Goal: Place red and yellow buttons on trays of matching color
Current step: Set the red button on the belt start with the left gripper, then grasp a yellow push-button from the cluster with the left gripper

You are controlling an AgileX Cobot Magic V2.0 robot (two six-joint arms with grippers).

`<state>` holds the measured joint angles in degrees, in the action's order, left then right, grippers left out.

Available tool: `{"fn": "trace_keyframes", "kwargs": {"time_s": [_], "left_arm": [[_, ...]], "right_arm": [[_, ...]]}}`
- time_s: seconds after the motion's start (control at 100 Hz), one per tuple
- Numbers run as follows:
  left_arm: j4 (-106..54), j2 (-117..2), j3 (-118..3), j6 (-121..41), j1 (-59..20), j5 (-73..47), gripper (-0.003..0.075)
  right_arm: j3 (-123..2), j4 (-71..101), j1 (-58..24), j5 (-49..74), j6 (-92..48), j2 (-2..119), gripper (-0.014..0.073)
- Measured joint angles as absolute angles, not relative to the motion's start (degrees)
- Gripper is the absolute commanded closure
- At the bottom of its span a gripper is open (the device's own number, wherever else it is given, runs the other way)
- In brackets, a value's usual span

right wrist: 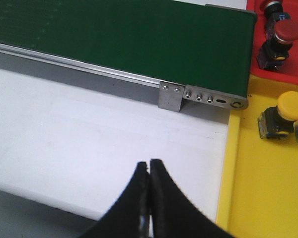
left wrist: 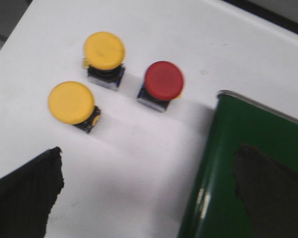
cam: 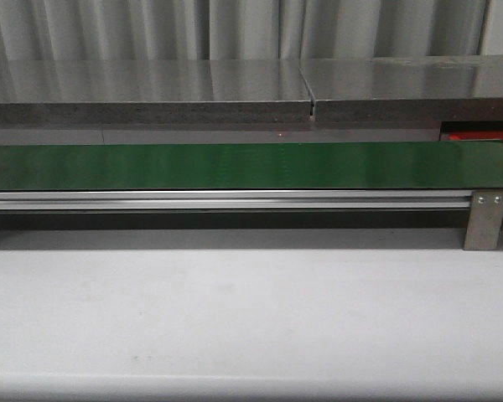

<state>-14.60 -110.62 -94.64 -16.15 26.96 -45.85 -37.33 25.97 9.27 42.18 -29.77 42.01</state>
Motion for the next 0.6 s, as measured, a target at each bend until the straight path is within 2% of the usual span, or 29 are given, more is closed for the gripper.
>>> {"fn": "trace_keyframes", "kwargs": {"time_s": [0.31, 0.6], "left_arm": [[-13.09, -118.41, -95.96, -16.56, 28.94, -42.14, 0.0076], [-12.21, -126.12, -104.22, -16.56, 29.17, -41.26, 0.0079]], "right_arm": [[-37.33, 25.97, 9.27, 42.18, -29.77, 42.01, 0.0711], [-37.33, 25.97, 9.27, 42.18, -29.77, 42.01, 0.0711]]}}
